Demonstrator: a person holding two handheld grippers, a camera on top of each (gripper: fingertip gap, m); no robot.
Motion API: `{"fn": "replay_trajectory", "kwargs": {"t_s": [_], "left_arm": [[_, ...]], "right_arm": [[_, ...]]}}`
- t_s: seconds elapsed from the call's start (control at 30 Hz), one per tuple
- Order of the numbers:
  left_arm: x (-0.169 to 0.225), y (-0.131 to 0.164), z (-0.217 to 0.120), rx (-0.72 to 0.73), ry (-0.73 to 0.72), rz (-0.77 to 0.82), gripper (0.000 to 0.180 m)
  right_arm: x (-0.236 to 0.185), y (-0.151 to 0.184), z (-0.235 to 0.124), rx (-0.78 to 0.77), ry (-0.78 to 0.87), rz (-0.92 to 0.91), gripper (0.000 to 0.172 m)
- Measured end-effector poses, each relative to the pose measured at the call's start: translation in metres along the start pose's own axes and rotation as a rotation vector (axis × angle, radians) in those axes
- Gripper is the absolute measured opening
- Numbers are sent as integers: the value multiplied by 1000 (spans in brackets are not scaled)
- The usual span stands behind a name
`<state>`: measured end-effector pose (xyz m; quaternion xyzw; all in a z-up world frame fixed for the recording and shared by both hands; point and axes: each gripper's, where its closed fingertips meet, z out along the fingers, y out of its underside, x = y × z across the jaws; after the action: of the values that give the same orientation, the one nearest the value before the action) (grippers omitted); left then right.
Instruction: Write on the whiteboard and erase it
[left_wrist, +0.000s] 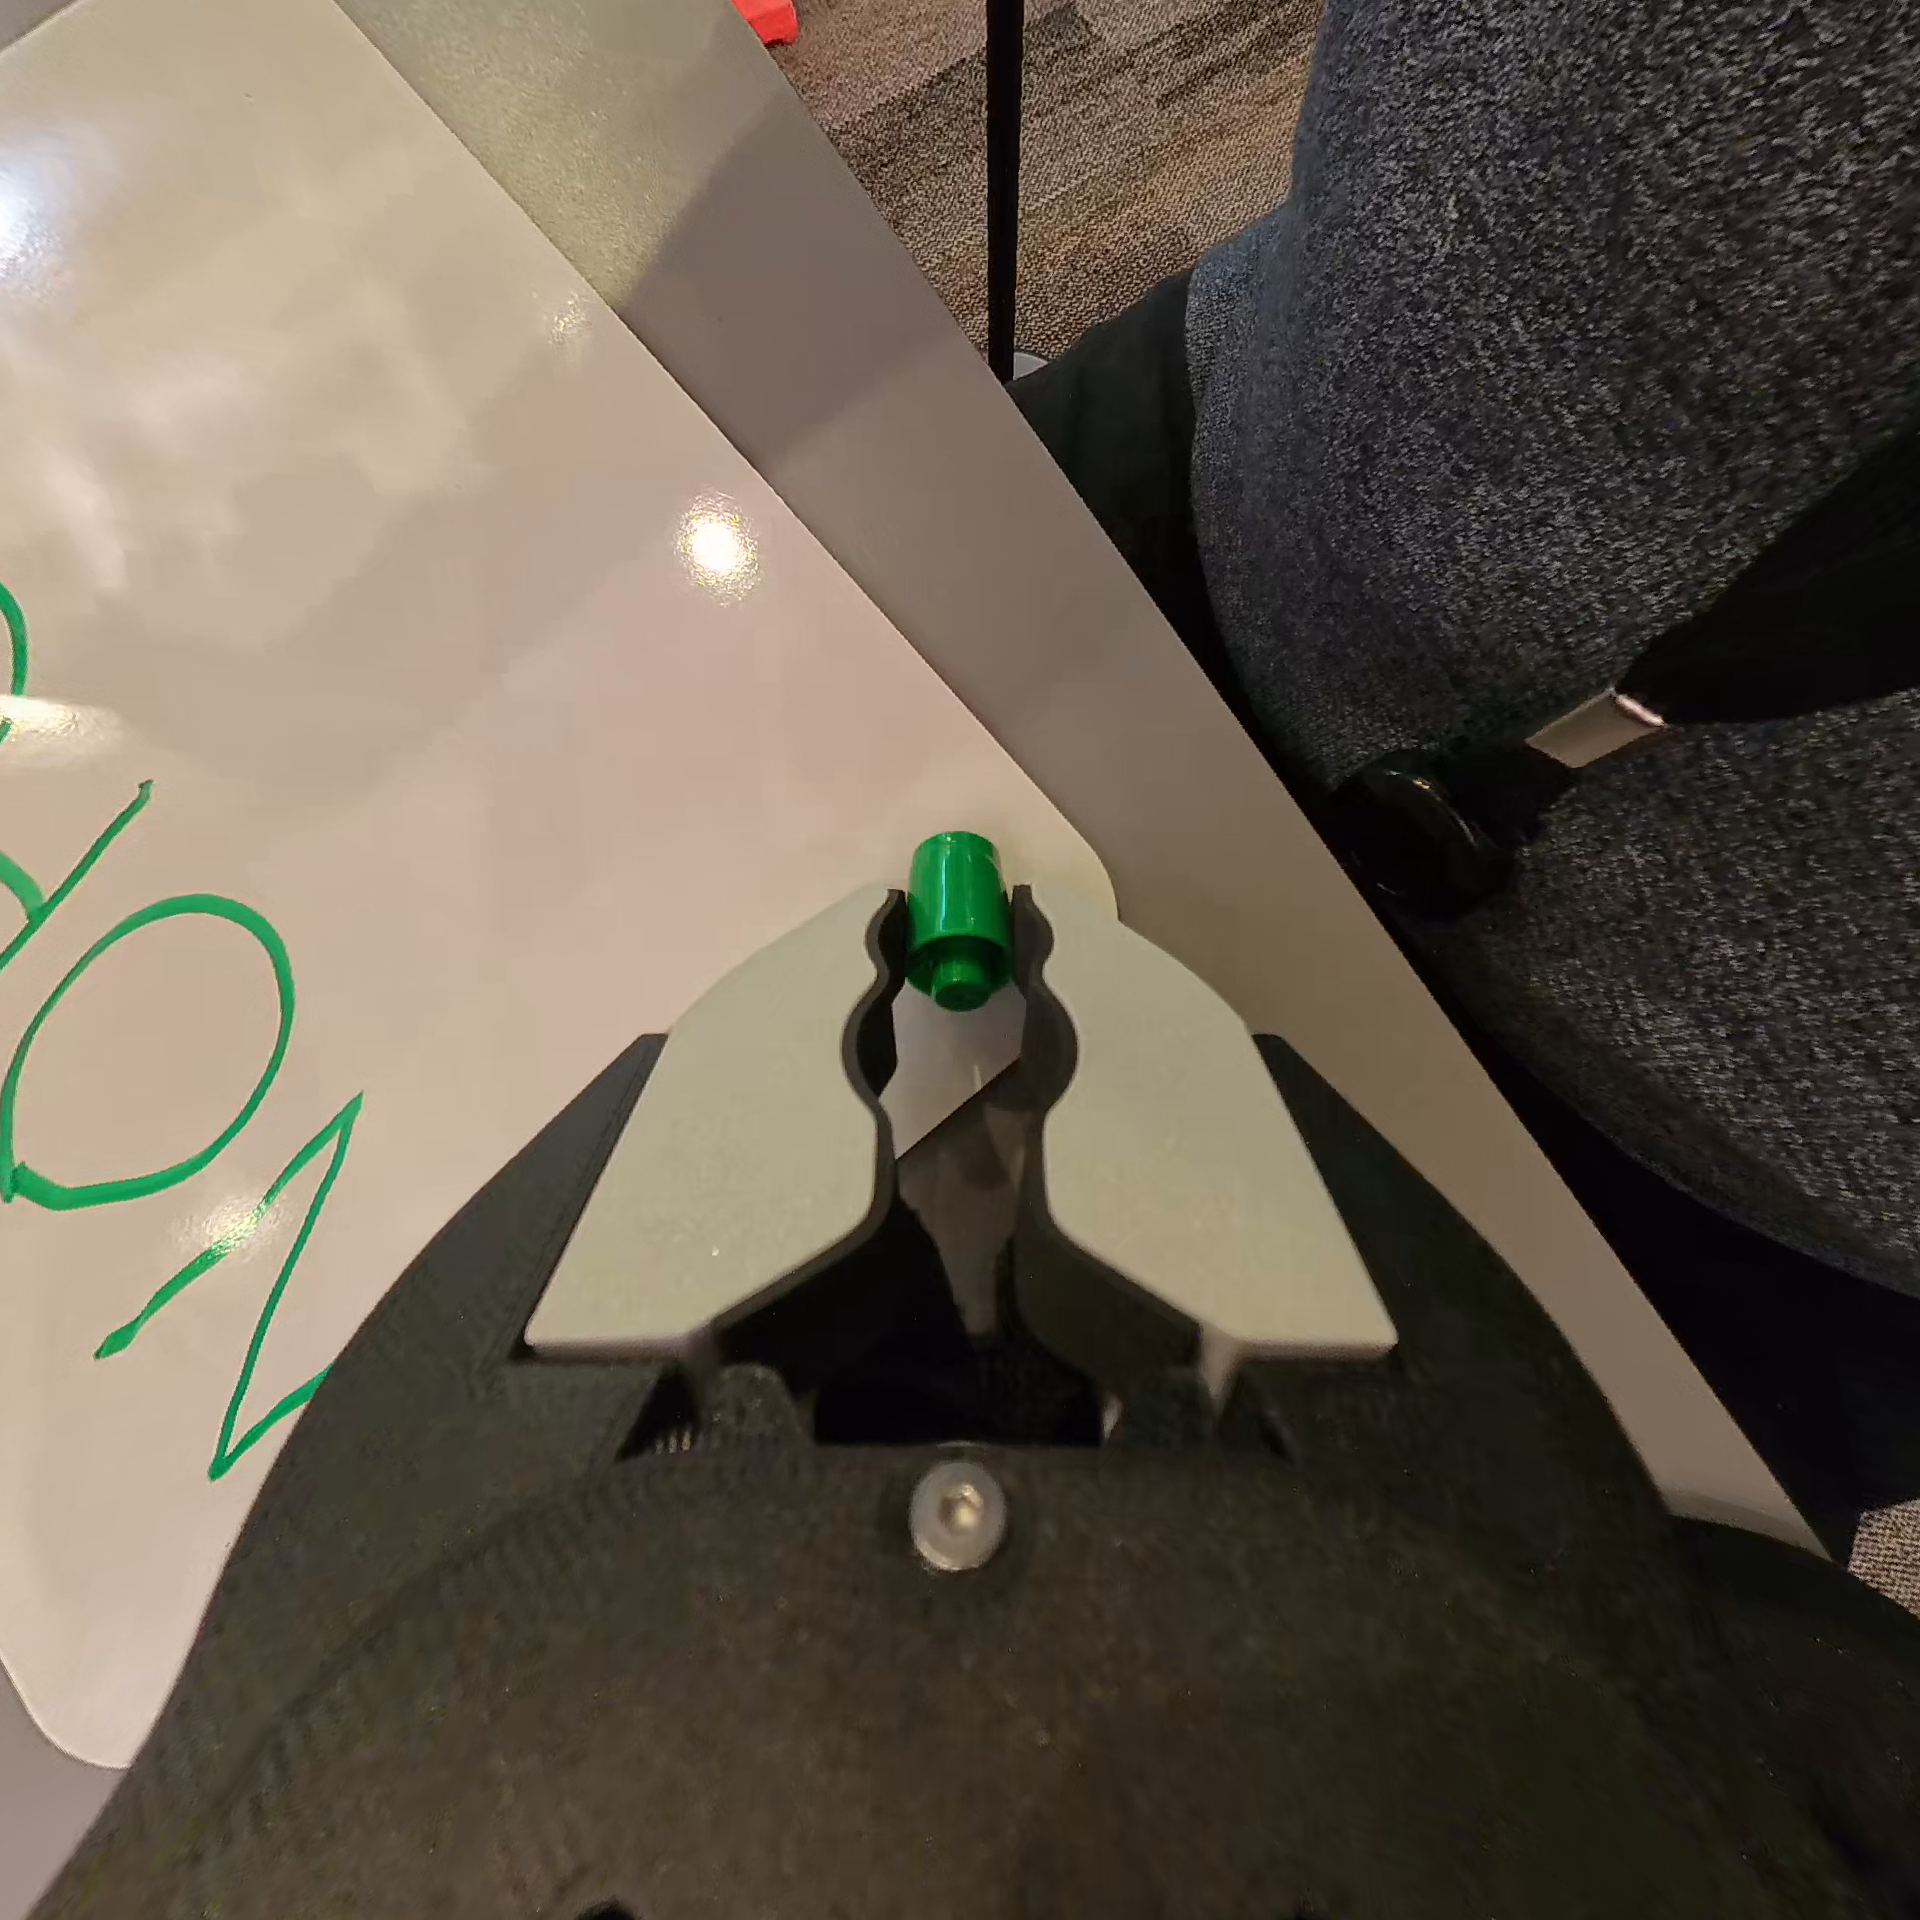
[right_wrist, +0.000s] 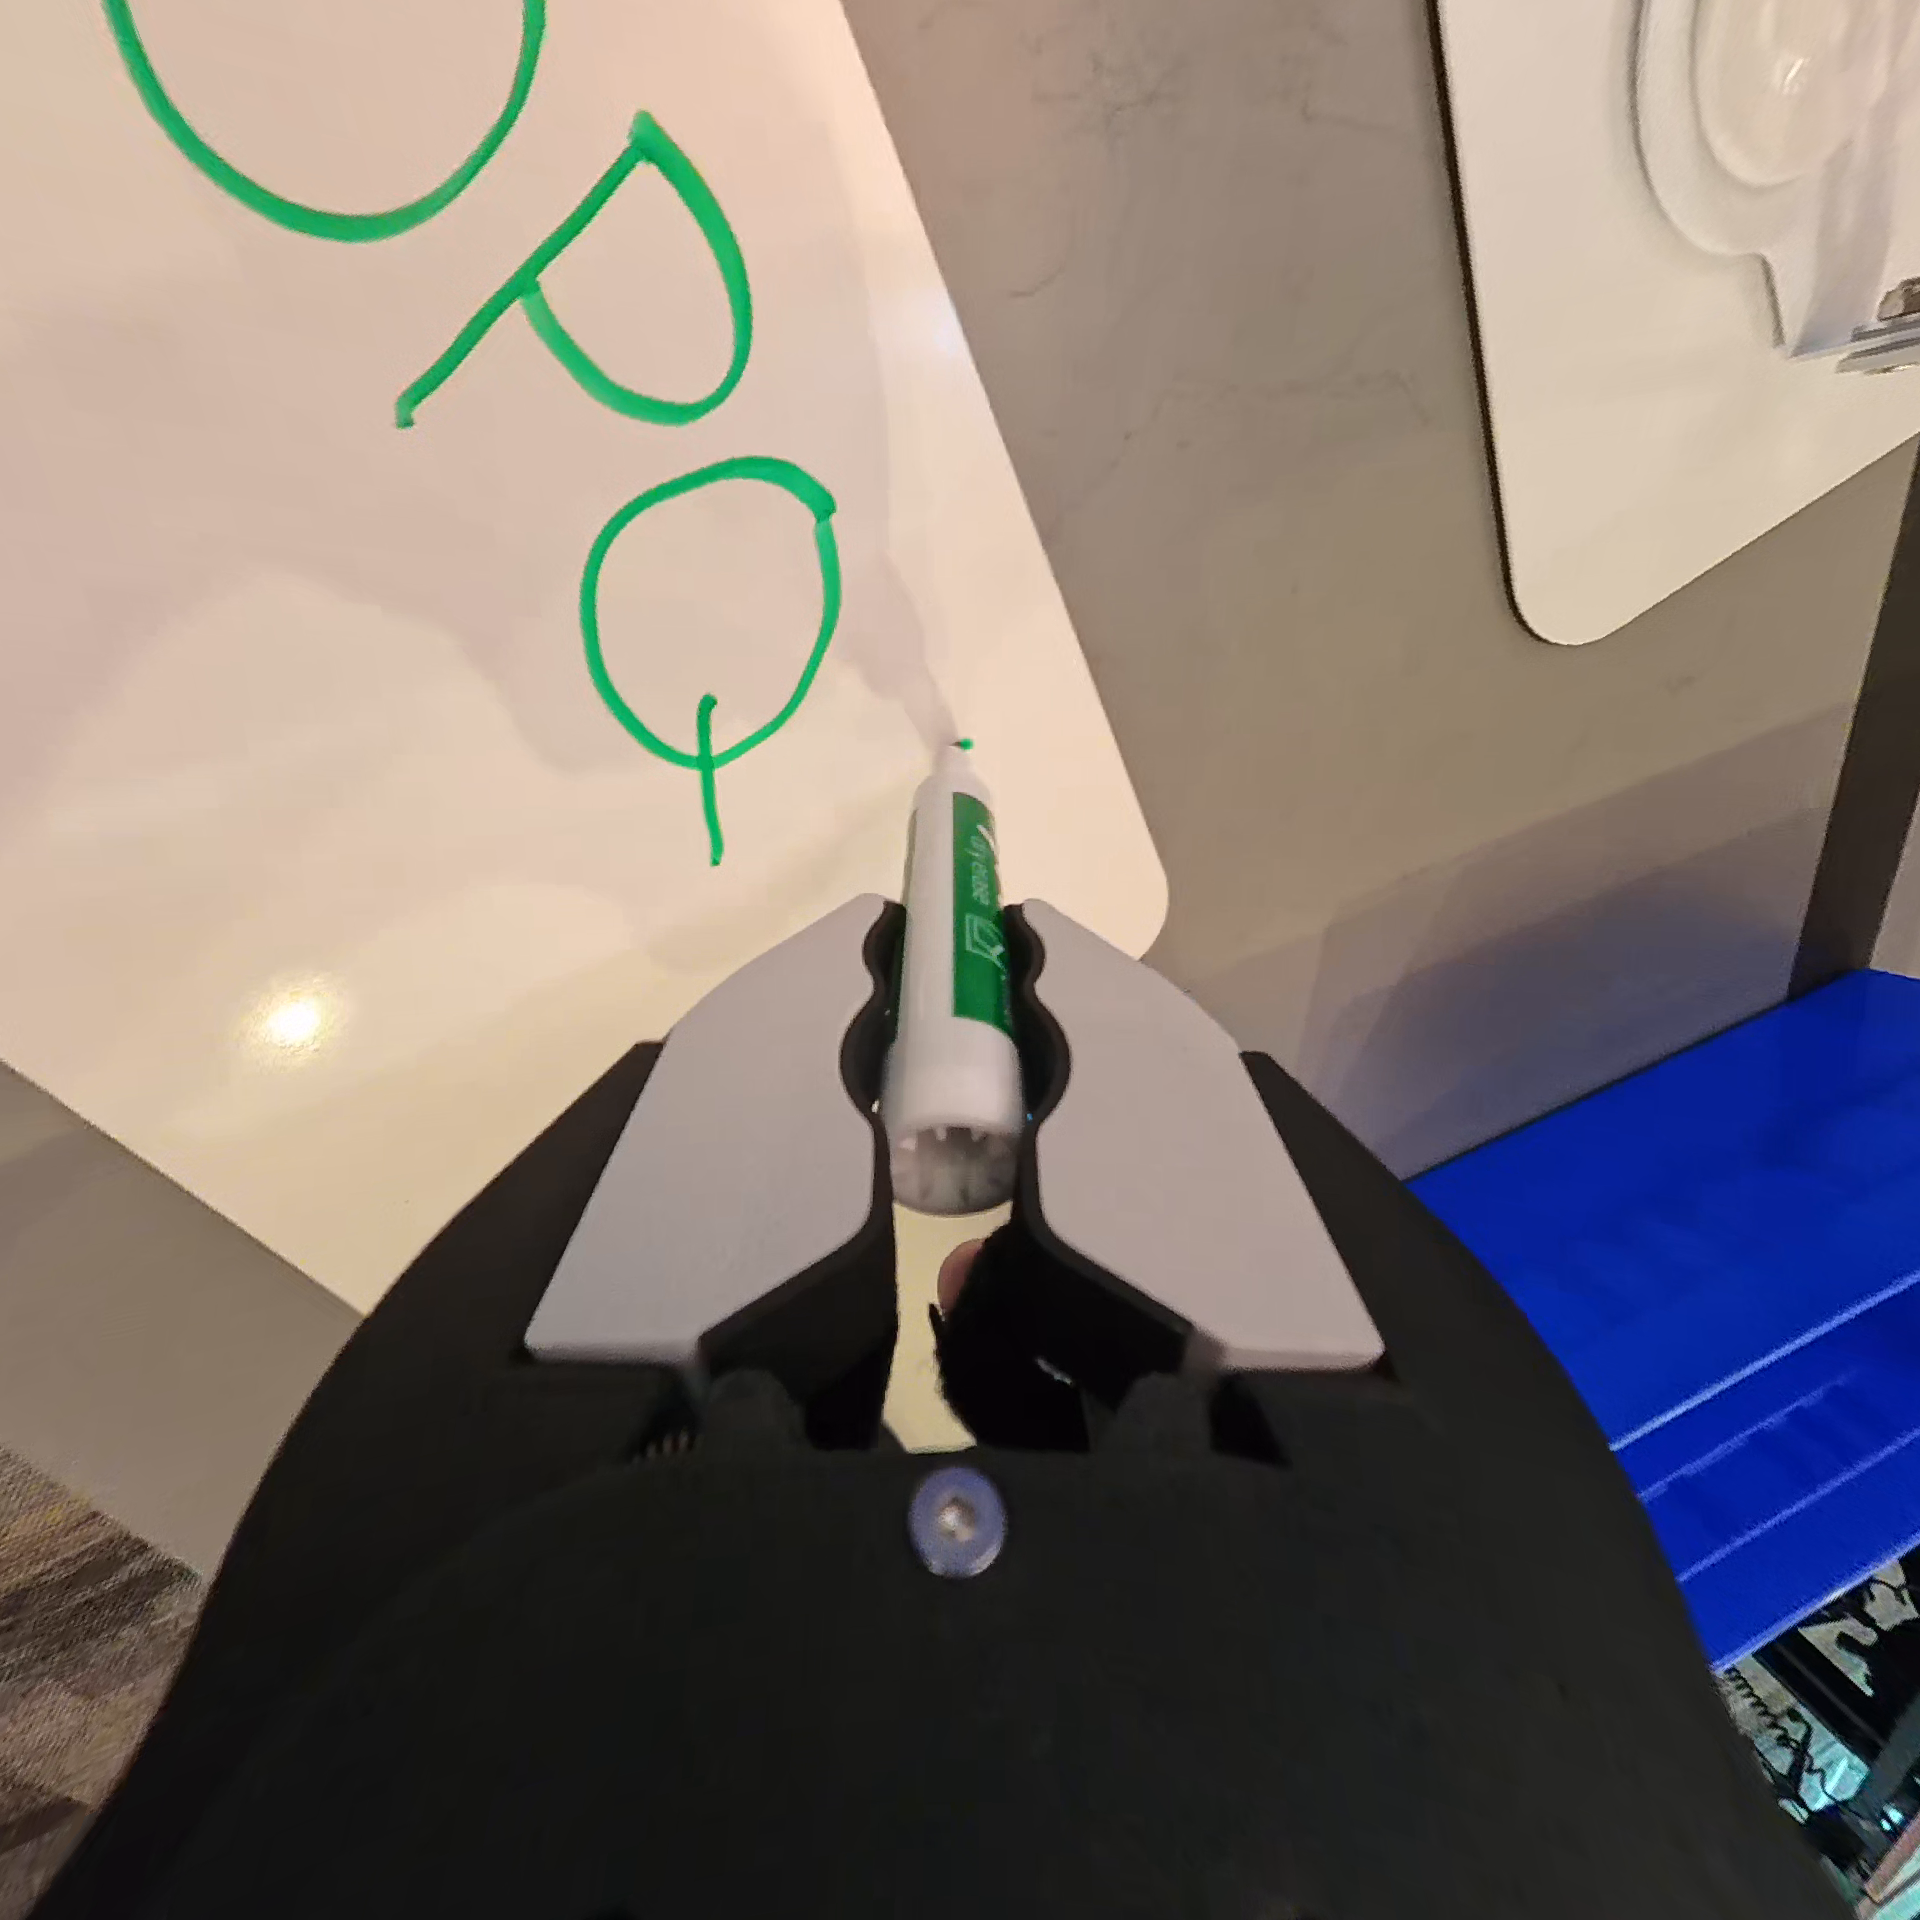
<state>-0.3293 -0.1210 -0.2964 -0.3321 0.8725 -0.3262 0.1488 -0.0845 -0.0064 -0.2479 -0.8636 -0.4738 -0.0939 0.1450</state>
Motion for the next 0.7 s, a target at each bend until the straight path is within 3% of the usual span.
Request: {"fn": "replay_trajectory", "kwargs": {"t_s": [0.43, 0.7], "left_arm": [[0, 0, 0, -1, 1, 0, 20], [0, 0, -1, -2, 1, 1, 20]], "right_arm": [[-47, 35, -22, -47, -32, 22, 20], [-17, 8, -21, 23, 43, 17, 20]]}}
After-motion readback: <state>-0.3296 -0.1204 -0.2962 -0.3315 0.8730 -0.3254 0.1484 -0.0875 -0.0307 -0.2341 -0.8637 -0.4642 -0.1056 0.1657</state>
